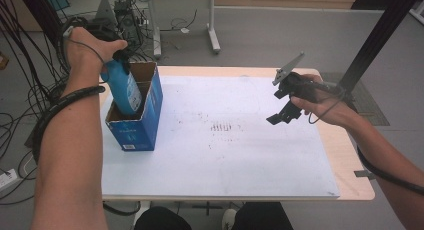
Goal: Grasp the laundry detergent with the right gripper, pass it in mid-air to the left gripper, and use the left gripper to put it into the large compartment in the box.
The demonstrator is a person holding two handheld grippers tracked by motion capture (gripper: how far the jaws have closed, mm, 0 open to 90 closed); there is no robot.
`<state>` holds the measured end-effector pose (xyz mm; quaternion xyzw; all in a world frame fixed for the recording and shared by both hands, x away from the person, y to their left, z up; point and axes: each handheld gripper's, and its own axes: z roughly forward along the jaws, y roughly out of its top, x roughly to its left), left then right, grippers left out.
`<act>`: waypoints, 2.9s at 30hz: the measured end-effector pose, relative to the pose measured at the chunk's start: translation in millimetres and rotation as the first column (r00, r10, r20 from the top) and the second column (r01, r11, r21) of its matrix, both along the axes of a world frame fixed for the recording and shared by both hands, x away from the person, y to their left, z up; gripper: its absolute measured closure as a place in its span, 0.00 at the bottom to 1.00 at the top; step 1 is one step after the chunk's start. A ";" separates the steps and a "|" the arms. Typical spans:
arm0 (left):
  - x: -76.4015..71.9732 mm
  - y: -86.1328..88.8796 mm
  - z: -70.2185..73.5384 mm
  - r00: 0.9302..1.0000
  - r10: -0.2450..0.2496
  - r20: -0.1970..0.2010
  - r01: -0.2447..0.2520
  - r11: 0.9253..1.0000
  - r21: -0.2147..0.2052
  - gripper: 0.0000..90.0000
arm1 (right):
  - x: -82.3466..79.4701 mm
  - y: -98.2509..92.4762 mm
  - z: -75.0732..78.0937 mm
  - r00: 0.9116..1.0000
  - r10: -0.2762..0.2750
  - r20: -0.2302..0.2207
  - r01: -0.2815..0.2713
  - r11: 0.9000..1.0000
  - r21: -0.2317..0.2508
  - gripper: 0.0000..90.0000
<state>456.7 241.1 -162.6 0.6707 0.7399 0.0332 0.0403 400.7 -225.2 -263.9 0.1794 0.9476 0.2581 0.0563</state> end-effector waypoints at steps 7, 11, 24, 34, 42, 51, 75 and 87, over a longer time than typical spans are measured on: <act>0.3 -0.4 -18.1 1.000 -0.005 -0.008 0.005 1.000 -0.003 0.40 | 1.0 1.7 -2.3 1.000 0.003 -0.002 -0.003 1.000 0.000 0.00; 0.3 0.2 -29.4 1.000 -0.005 -0.017 0.005 1.000 -0.012 0.40 | 1.4 2.7 -3.0 1.000 0.002 -0.002 -0.002 1.000 0.001 0.00; 2.7 -3.9 -67.6 0.999 -0.026 -0.047 0.026 1.000 0.009 0.40 | 2.2 6.0 -8.3 1.000 0.009 -0.012 -0.009 1.000 0.001 0.00; 3.7 -8.6 -90.5 0.998 -0.039 -0.058 0.040 0.999 0.018 0.40 | 3.0 6.2 -12.1 1.000 0.009 -0.016 -0.009 1.000 0.007 0.00; 5.3 -13.2 -107.4 0.995 -0.055 -0.079 0.058 0.998 0.033 0.40 | 3.3 4.2 -13.3 1.000 0.008 -0.015 -0.007 1.000 0.014 0.00; 7.2 -12.1 -118.1 0.994 -0.064 -0.087 0.067 0.997 0.028 0.40 | 4.1 2.9 -14.4 1.000 -0.003 -0.015 0.003 1.000 0.016 0.00; 8.7 -12.2 -120.5 0.996 -0.068 -0.062 0.070 0.997 0.030 0.40 | 4.5 3.8 -12.5 1.000 -0.011 -0.005 0.011 1.000 0.009 0.00; 8.9 -12.2 -120.7 0.996 -0.064 -0.057 0.066 0.997 0.032 0.40 | 4.2 2.2 -9.5 1.000 -0.012 0.001 0.012 1.000 0.011 0.00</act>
